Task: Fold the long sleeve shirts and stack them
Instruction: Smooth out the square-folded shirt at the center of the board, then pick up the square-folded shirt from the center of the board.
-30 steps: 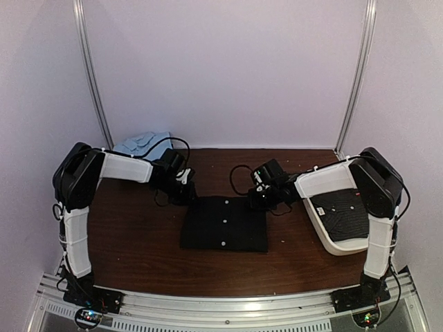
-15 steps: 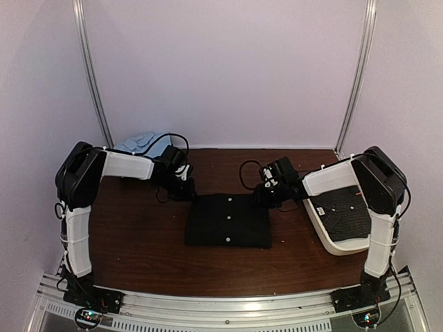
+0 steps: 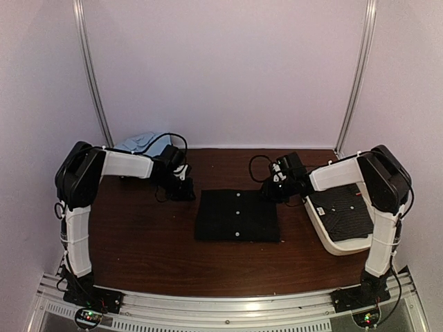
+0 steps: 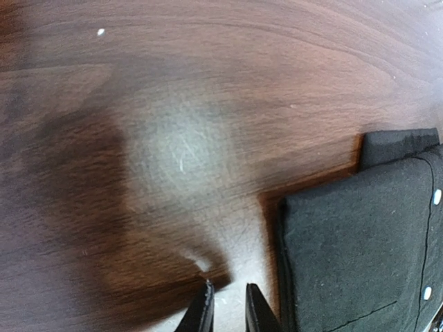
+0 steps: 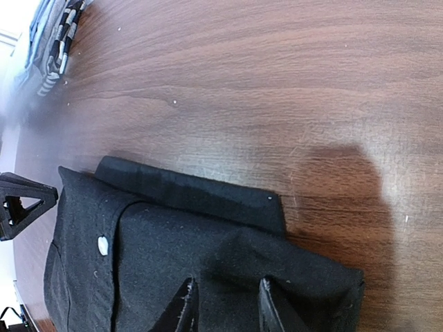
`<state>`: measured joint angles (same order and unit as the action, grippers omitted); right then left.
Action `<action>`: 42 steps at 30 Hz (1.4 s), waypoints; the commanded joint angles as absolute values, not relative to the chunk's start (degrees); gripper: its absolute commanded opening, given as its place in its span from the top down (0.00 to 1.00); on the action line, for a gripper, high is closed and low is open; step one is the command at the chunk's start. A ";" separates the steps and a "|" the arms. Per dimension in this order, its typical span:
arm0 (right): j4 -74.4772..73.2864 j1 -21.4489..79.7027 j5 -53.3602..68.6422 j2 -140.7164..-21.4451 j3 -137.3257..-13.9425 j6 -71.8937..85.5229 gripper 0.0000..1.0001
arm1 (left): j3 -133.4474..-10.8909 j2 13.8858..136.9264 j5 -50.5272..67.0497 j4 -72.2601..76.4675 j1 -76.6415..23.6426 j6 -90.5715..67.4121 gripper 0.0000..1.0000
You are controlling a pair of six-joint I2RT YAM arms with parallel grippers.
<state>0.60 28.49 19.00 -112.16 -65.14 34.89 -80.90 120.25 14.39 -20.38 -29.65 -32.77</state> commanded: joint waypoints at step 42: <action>-8.71 28.58 9.20 -104.63 -67.07 29.27 0.68 | -62.67 108.25 28.88 -11.02 -34.04 -41.85 0.54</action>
<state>-7.68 27.86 10.55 -108.14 -67.13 29.89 -63.40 107.68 29.65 -13.32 -32.51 -40.73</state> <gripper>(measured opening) 0.316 0.464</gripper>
